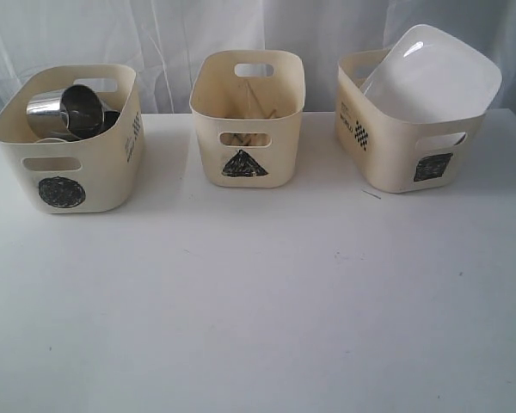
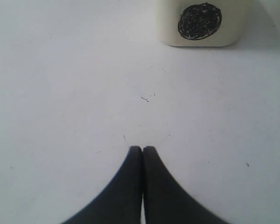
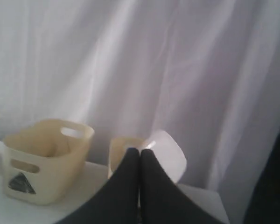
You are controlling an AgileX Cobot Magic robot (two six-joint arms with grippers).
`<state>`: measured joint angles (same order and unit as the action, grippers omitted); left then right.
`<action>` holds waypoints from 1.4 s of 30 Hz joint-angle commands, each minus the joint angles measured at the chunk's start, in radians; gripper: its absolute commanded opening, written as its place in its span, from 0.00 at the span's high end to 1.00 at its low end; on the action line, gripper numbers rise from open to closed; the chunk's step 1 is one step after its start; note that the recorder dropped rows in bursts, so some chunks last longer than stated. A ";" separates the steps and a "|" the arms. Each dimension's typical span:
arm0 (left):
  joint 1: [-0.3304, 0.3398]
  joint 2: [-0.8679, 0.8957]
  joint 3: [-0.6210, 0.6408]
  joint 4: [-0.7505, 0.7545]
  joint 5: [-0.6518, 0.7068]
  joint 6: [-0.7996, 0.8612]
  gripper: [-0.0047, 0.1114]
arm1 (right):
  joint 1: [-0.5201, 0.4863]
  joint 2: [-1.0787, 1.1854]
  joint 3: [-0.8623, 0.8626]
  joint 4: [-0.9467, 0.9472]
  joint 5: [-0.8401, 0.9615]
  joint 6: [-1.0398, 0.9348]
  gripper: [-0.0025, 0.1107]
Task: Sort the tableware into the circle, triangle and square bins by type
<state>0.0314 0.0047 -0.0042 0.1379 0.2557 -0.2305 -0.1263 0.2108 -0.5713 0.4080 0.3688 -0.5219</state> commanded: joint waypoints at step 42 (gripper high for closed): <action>-0.009 -0.005 0.004 -0.006 -0.005 -0.004 0.96 | 0.027 -0.211 0.571 -0.354 -0.019 0.306 0.98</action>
<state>0.0314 0.0032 -0.0033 0.1379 0.2529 -0.2305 -0.1031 0.0061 0.0002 0.0522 0.3481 -0.2084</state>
